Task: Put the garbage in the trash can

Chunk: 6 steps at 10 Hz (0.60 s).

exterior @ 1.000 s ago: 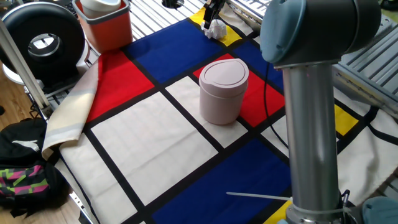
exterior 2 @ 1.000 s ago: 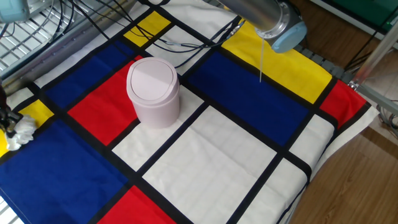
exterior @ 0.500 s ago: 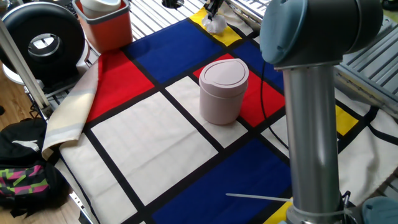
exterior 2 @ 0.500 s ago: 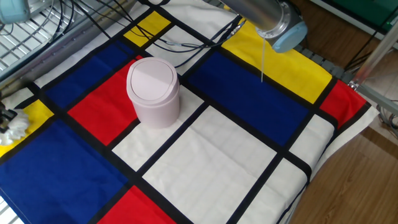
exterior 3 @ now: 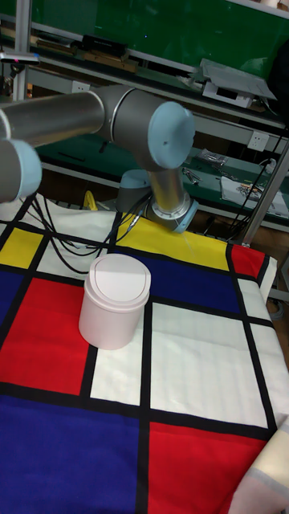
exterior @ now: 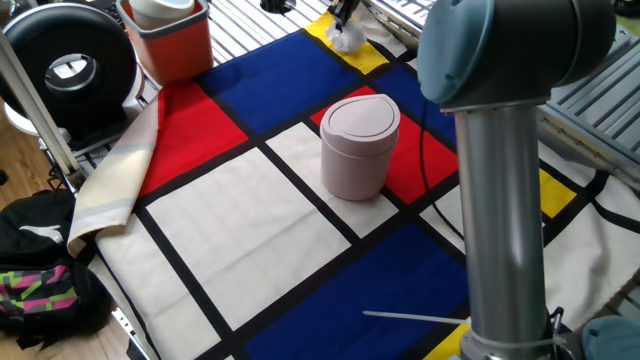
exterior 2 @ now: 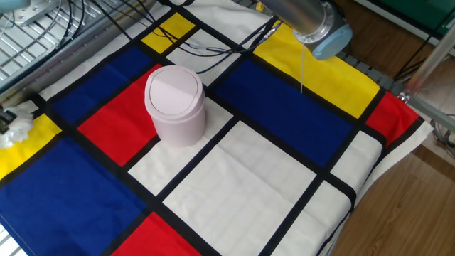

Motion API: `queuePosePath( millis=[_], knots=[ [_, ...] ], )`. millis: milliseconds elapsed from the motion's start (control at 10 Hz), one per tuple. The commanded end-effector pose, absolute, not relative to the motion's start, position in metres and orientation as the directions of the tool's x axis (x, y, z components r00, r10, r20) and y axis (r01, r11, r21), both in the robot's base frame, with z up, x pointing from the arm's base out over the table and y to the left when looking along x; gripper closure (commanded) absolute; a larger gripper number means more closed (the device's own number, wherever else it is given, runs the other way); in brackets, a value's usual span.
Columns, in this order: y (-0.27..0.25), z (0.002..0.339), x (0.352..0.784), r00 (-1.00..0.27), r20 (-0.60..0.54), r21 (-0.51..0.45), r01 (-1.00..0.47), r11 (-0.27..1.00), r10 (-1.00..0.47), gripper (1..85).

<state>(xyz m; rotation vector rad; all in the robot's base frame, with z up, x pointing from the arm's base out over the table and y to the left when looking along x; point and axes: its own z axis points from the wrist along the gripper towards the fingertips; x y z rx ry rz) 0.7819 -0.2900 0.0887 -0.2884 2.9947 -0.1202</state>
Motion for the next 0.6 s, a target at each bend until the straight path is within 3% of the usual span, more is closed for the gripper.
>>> queuePosePath(
  millis=[0, 500],
  knots=[
    [-0.274, 0.118, 0.75, -0.991, -0.088, -0.079, -0.09, 0.993, -0.097, 84.7],
    [-0.243, 0.152, 0.7, -0.998, -0.058, -0.073, 0.017, 0.997, 0.013, 84.7]
  ],
)
